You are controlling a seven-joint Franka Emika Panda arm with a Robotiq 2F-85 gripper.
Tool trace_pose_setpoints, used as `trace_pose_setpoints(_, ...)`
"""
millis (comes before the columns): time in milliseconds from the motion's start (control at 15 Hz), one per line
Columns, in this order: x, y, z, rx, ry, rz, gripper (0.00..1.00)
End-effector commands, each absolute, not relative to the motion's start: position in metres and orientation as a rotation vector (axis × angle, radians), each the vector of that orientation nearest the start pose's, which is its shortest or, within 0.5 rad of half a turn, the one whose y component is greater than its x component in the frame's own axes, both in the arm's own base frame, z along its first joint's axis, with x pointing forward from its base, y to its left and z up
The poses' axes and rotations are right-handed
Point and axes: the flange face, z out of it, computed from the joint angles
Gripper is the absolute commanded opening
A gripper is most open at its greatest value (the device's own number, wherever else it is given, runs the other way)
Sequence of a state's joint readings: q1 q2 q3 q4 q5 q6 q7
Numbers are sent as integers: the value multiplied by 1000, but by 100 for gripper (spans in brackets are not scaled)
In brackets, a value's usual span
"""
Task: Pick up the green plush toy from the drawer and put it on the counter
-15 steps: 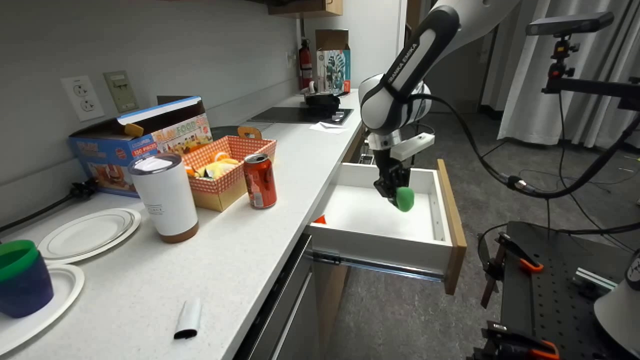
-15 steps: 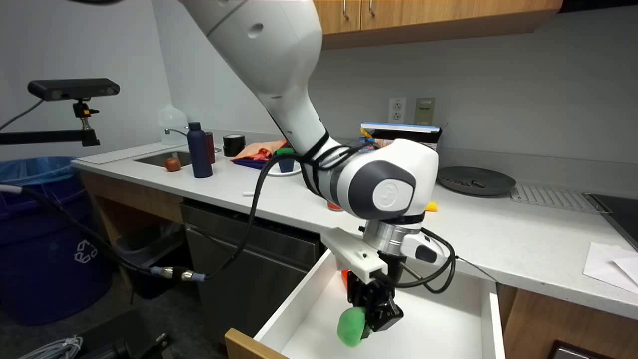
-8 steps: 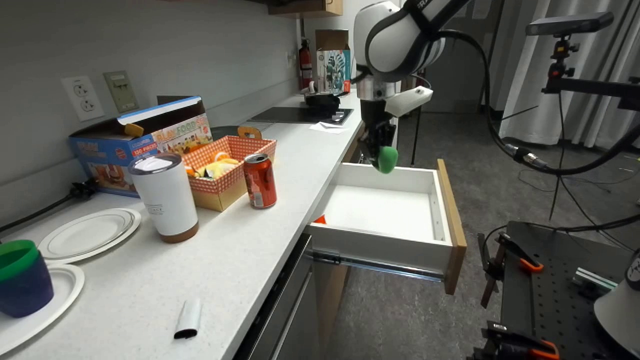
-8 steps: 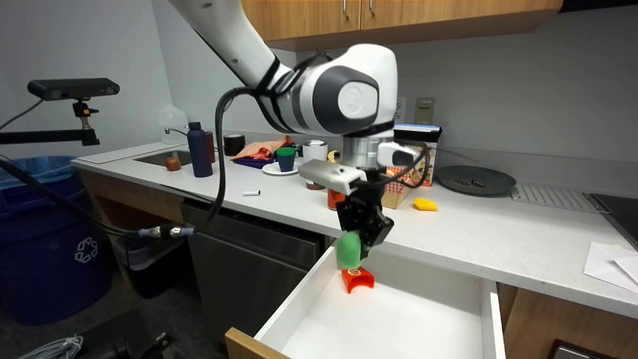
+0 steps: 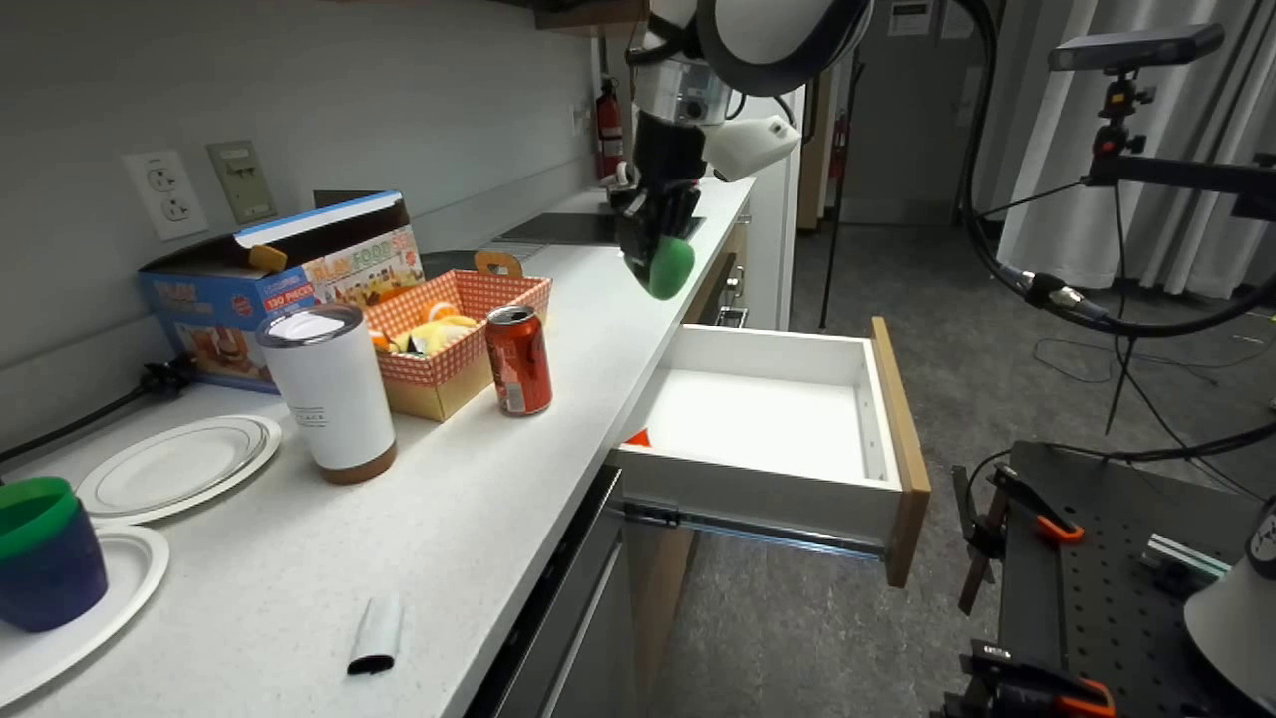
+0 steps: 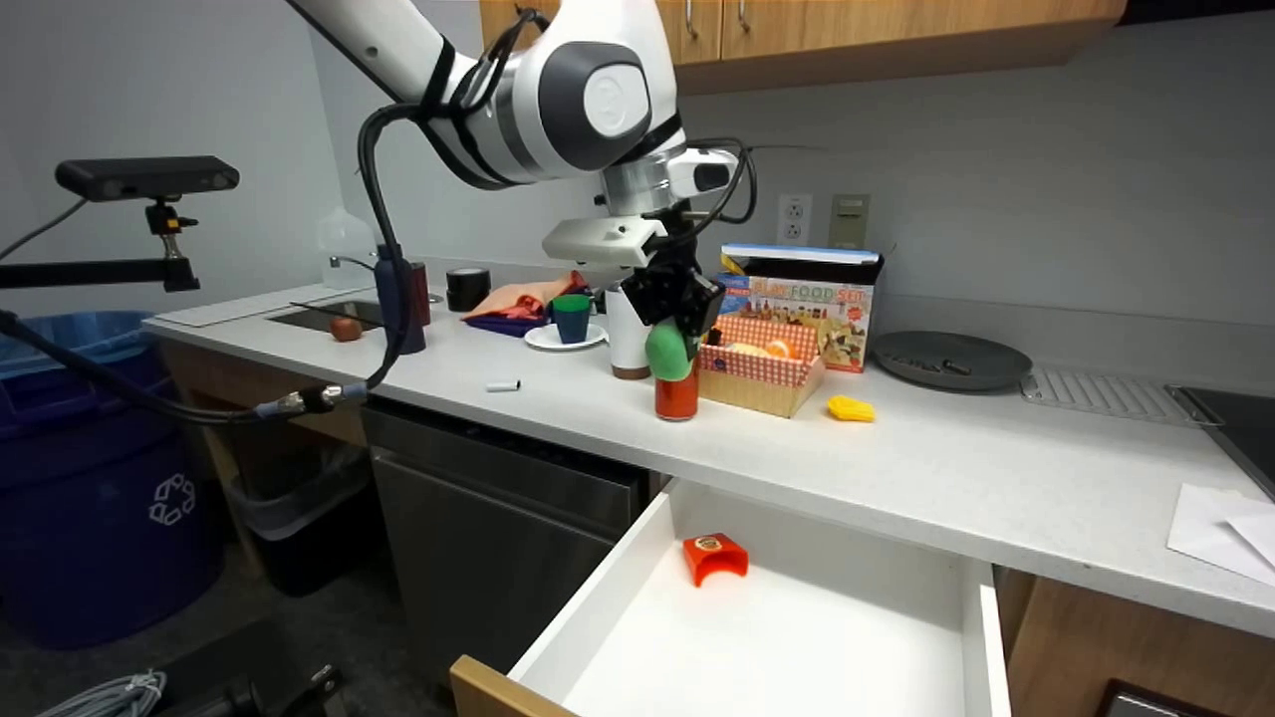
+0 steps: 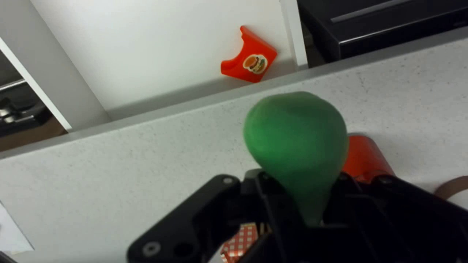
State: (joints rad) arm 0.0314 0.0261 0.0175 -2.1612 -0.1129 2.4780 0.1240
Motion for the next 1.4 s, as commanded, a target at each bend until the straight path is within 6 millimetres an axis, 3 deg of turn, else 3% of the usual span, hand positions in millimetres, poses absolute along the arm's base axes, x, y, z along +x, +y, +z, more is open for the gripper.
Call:
trace_pose_setpoints(0,574,32,431,-3147,-61,-523,4)
trace_pose_setpoints(600,577,9,433,-3145,-39,-521,4)
trace_pose_setpoints(667,573,13,428,-3161,-30,-512,16)
trace_pose_setpoints(1267,574,12,429,-3159,-26,-516,16)
trace_pose_setpoints(1333,574,12,429,-3159,-26,-516,4)
